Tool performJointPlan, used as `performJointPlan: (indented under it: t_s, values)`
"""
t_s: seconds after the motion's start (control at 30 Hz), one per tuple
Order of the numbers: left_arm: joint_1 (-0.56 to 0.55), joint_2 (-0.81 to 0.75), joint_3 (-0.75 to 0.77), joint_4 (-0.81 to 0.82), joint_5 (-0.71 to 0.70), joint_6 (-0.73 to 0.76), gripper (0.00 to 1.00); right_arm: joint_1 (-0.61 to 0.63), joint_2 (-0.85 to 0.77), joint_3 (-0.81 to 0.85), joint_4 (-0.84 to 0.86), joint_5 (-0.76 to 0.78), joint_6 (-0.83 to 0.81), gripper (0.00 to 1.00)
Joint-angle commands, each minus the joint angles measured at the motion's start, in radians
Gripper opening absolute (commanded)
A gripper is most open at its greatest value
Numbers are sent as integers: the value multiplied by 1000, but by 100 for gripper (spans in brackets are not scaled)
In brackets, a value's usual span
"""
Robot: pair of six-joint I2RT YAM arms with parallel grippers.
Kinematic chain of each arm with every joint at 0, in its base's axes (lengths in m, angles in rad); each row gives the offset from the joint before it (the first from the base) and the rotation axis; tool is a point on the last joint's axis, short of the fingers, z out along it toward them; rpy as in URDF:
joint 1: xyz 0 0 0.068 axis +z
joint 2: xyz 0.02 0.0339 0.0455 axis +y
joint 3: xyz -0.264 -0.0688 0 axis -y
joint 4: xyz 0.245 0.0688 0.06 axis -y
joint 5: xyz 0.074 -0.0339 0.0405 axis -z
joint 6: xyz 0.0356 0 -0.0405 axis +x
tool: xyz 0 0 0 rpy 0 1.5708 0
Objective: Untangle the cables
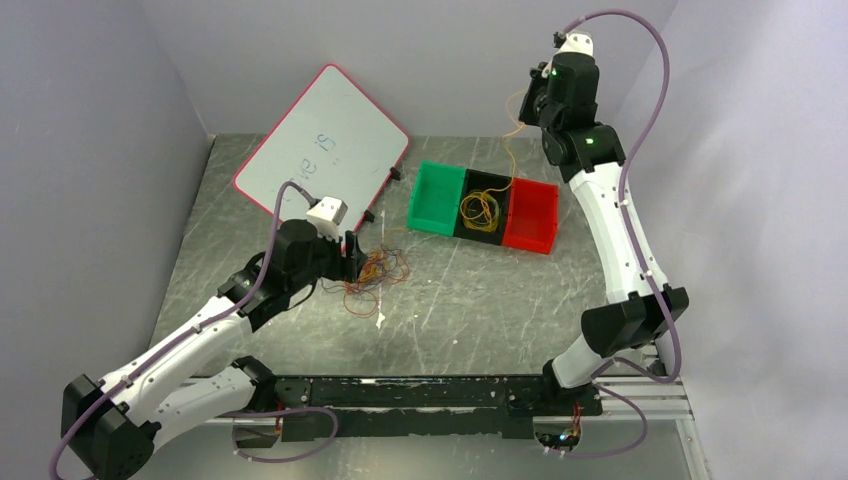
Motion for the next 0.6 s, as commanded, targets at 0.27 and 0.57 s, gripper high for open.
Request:
performJointPlan:
  t_s: [0.27,0.57]
  values:
    - [4,-20,-9,-14,-19,-32,70,-33,55,-10,90,-67,-21,0]
    - [4,-37,-20,-28,-30,-42,70,-38,90,140,61,-80,-27,0]
